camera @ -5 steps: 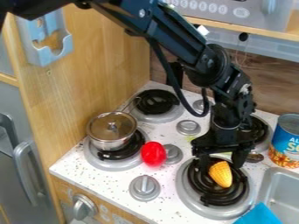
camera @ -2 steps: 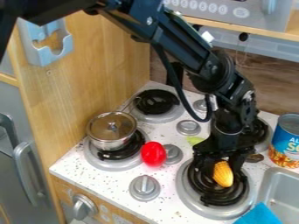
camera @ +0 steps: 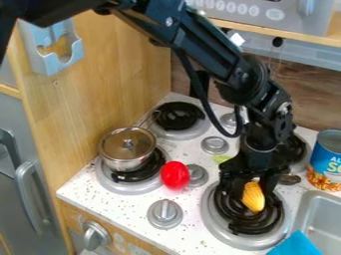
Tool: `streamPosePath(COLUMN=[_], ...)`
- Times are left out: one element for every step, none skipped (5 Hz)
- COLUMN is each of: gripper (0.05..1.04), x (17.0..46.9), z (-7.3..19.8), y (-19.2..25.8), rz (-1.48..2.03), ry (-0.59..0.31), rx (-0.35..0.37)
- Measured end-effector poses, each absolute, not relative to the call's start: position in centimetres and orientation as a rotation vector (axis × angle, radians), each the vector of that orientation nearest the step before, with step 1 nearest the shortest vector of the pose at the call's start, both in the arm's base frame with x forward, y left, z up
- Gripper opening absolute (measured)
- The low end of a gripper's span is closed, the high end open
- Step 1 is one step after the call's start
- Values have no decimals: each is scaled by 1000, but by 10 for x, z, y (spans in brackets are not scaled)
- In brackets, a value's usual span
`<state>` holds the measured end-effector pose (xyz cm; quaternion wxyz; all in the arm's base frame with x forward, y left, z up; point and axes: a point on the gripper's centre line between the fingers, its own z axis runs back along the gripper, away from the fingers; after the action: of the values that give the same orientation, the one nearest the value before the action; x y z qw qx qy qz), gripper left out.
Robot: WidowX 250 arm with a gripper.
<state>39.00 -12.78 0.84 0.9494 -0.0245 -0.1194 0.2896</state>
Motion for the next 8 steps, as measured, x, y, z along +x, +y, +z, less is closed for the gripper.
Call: streamPosePath(gripper=[684, 685, 685, 685, 685, 685, 685, 685], x=[403, 411, 420, 427, 431, 434, 437, 439], z=[33, 40, 46, 50, 51, 52, 53, 54], y=[-120, -105, -92, -71, -51, -32, -11, 4], rz=[597, 624, 640, 671, 699, 731, 775, 805], ry=[-303, -324, -355, -377, -392, -402, -417, -435], rx=[-65, -46, -29, -6, 17, 36, 43, 57])
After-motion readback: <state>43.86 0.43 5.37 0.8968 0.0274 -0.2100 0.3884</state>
